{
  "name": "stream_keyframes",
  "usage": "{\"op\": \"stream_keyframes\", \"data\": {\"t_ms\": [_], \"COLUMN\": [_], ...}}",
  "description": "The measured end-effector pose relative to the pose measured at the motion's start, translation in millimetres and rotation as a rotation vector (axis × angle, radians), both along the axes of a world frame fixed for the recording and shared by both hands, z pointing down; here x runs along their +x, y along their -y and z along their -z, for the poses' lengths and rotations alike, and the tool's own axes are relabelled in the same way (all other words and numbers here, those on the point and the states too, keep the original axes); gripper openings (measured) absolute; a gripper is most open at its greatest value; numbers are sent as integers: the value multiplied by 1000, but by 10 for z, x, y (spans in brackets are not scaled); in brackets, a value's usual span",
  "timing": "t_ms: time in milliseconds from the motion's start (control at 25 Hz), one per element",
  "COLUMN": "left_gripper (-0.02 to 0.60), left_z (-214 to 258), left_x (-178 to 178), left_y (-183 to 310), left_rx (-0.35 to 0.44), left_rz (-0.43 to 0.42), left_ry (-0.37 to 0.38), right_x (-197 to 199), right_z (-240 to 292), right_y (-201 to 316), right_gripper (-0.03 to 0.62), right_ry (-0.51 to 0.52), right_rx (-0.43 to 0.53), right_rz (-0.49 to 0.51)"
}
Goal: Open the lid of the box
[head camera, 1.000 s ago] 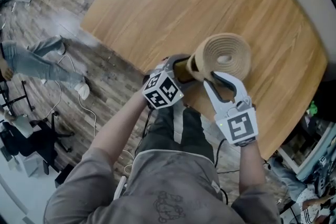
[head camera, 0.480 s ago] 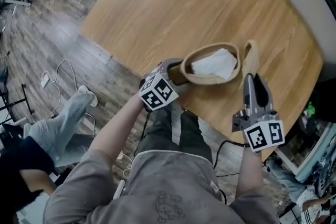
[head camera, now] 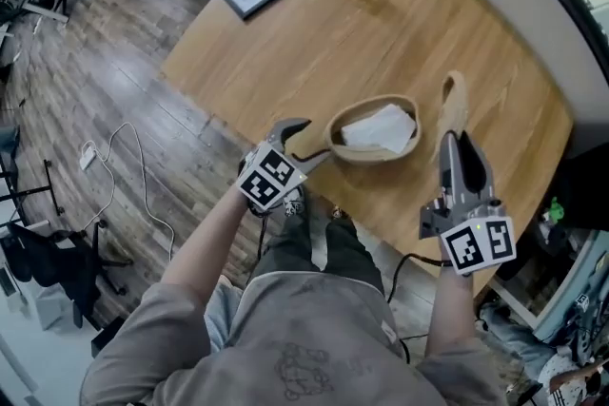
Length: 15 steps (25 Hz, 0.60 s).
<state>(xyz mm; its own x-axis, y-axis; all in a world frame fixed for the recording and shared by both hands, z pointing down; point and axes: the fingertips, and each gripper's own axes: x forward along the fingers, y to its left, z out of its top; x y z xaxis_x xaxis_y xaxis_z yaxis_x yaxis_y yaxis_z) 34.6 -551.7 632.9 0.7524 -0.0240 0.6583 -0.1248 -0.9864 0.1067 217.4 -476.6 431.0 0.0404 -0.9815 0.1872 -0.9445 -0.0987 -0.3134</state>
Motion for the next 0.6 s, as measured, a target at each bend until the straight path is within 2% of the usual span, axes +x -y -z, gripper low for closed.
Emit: {"op": "stream_keyframes", "data": {"t_ms": [160,400,600], "left_gripper": [256,246,167], "left_z": [654,1727,2621], "left_x": [-41,37,-6], "left_y": [204,341,405], "left_rx": [58,231,327], "left_rz": [92,99,166], "left_ry": [-97,-237,-399], "right_x": [-44,-165,-278], "right_z": [482,1268,1780], "right_y": [-3,-73,-185], "right_gripper": [78,78,78], "right_ry": [-48,-120,-176], "right_rx": [70,194,270], "right_rz": [9,40,52]}}
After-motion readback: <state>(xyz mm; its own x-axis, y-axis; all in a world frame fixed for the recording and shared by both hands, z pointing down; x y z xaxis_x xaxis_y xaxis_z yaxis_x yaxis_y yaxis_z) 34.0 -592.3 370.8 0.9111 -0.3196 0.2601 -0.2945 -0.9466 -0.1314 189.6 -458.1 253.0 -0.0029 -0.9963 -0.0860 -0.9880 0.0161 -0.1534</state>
